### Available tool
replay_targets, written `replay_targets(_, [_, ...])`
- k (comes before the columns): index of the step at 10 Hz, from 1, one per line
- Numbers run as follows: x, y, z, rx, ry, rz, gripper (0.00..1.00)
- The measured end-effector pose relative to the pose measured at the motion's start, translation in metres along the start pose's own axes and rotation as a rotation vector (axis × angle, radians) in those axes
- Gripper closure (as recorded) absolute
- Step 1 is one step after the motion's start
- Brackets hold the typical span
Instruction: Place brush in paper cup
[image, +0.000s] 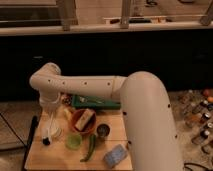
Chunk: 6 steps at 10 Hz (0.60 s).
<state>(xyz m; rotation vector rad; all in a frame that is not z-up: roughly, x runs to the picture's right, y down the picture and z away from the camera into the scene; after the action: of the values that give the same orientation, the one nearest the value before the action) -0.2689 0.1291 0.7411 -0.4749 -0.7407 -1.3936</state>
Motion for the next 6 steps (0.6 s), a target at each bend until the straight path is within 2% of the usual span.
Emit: replay_targets(6, [0.012, 0.006, -0.009, 0.008, -0.007, 0.01, 1.0])
